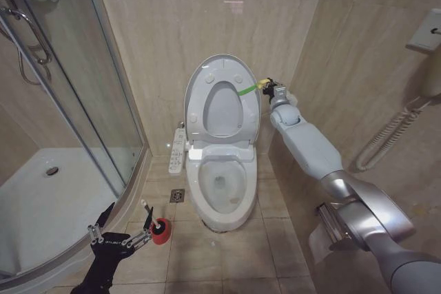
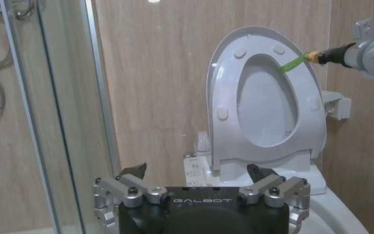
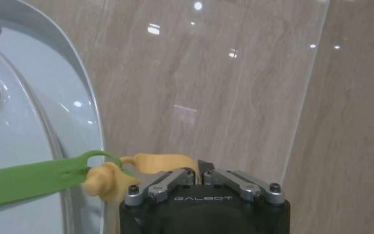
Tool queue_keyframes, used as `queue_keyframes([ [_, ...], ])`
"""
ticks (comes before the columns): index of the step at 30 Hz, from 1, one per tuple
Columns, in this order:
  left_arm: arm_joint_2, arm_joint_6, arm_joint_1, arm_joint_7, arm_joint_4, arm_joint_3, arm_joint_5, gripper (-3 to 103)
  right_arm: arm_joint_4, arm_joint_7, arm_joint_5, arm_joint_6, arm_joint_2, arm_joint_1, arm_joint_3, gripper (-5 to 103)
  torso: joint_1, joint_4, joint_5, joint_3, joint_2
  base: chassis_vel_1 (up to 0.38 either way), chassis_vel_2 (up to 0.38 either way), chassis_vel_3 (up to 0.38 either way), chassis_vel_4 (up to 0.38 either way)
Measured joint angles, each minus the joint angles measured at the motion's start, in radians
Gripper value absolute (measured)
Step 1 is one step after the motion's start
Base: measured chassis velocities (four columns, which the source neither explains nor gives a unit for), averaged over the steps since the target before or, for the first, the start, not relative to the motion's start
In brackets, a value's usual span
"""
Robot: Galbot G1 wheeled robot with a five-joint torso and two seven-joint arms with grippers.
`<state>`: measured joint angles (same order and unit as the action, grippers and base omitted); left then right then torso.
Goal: Open the toilet lid, clean the toilet bowl with a toilet brush, close the toilet lid, and flush.
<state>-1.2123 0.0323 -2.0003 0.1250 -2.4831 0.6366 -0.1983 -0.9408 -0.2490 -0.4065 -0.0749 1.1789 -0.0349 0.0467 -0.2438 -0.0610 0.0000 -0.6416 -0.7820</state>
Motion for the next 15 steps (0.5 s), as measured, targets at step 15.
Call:
queue_keyframes([
  [15, 0.000, 0.000, 0.000, 0.000, 0.000, 0.000, 0.000, 100, -0.203, -0.018, -0.023, -0.021, -0.086, -0.114, -0.024, 36, 0.000, -0.0003, 0.0000, 0.000, 0.000, 0.000, 0.000, 0.000, 0.000],
])
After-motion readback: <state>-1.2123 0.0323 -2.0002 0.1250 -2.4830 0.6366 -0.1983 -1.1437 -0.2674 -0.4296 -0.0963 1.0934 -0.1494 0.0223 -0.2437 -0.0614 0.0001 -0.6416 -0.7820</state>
